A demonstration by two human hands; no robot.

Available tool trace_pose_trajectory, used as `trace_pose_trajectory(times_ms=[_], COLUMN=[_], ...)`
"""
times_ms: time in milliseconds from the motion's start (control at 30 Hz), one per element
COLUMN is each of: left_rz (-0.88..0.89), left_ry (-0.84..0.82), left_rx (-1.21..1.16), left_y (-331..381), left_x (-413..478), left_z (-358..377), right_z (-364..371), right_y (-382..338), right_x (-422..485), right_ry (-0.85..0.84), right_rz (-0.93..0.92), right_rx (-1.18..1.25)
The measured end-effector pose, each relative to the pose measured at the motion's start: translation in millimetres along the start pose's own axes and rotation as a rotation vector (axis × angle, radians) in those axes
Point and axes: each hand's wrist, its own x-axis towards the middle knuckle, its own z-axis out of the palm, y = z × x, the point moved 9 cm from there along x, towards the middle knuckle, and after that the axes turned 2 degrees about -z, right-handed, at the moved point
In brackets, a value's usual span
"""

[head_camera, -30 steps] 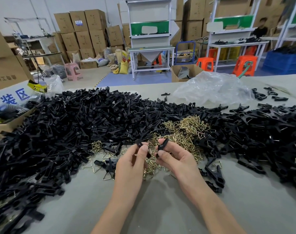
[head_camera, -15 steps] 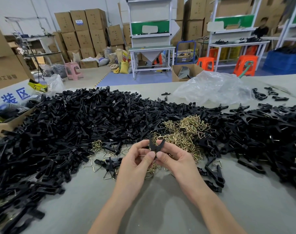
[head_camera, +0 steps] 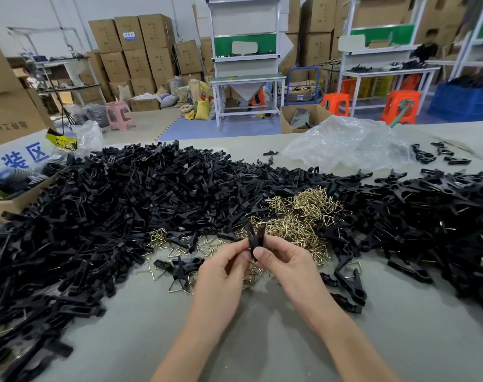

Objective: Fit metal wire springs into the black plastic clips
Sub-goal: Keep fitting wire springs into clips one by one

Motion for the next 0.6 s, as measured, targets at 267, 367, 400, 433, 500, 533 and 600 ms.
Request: trace_pose_trajectory(times_ms=[267, 367, 400, 433, 500, 533, 600], left_rz=[0.240, 0.221, 0.195, 0.185, 0.194, 0.204, 0.224], left_ry=[-0.025, -0.194, -0.215, -0.214, -0.182, -0.166, -0.129], left_rx=[0.563, 0.885, 0.910, 0.905, 0.893, 0.894, 0.875], left_y=[16.3, -1.7, -6.8, -8.3, -4.6, -2.4, 0.9], left_x=[-4.6, -4.6, -3.7, -2.9, -1.9, -1.4, -0.2], left_z=[-3.3, 3.1, 2.5, 1.4, -0.8, -1.3, -3.7], right_z=[-15.0, -26.0, -27.4, -27.6, -26.5, -26.1, -26.5], right_y=[0.0, 3.8, 4.6, 4.9, 5.4, 5.7, 6.2], right_x=[1.0, 1.9, 2.1, 2.1, 1.8, 1.7, 1.8], right_ry=[0.132, 0.223, 0.236, 0.242, 0.243, 0.245, 0.252], right_rz=[0.005, 0.025, 0.026, 0.025, 0.025, 0.026, 0.031], right_rx=[0.044, 0.105, 0.116, 0.117, 0.104, 0.101, 0.101])
